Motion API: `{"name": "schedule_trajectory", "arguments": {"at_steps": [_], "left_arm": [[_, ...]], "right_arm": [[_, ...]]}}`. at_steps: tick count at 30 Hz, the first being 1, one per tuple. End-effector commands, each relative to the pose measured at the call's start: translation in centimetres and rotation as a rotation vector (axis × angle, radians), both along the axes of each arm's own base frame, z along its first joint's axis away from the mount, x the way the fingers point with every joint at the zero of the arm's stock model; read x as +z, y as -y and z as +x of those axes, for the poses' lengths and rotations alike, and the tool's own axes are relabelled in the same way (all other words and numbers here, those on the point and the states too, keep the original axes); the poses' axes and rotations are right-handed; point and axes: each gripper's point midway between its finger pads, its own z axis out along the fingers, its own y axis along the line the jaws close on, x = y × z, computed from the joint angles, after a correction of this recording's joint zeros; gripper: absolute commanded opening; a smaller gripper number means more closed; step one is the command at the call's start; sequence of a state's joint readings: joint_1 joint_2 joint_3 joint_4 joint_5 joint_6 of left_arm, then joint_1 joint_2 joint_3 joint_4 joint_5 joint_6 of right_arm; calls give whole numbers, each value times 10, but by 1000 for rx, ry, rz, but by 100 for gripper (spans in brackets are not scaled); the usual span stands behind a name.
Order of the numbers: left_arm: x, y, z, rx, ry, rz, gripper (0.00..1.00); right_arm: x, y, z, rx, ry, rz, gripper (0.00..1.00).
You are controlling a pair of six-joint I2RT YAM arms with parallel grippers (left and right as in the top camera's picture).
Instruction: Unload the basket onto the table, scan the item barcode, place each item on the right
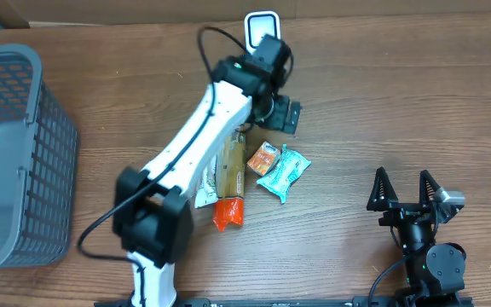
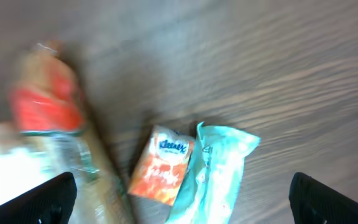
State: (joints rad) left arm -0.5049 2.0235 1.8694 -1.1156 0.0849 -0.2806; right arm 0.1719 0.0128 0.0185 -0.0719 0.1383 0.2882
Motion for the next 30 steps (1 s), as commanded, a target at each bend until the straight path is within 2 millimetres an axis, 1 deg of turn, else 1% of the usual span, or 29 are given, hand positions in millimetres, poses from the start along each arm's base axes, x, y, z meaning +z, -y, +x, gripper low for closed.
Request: {"name": "schedule_trajectory", "arguments": {"at_steps": [1,3,5,8,10,13,14,18,21,23,26,30], "left_arm": [[93,-35,17,52,196,-76,100],[117,-55,17,87,235,-86,100],[141,-83,14,136,272,-89,100],[166,-125,4,223,307,-88,100],[178,-153,-5,272,323,-75,100],[188,-188,-17,296,342,-29,100],[189,-197,-20,286,348,-10,100],[186,-222,-29,243,329,56,100],[182,-234,-35,207,309,94,100],[182,-241,-34,216,315,102,100],[183,-248,-31,234,326,105,100],[183,-248,-32,234,325,105,100]], "right_arm": [[-2,-1,0,3,4,4,100],[-2,-1,0,3,4,4,100],[-2,-1,0,3,4,4,100],[-2,-1,0,3,4,4,100],[-2,-1,0,3,4,4,100],[-2,-1,0,3,4,4,100],[-2,-1,0,3,4,4,100],[-2,-1,0,3,4,4,100],[-2,-1,0,3,4,4,100],[-2,-1,0,3,4,4,100],[-2,-1,0,3,4,4,100],[-2,-1,0,3,4,4,100]]}}
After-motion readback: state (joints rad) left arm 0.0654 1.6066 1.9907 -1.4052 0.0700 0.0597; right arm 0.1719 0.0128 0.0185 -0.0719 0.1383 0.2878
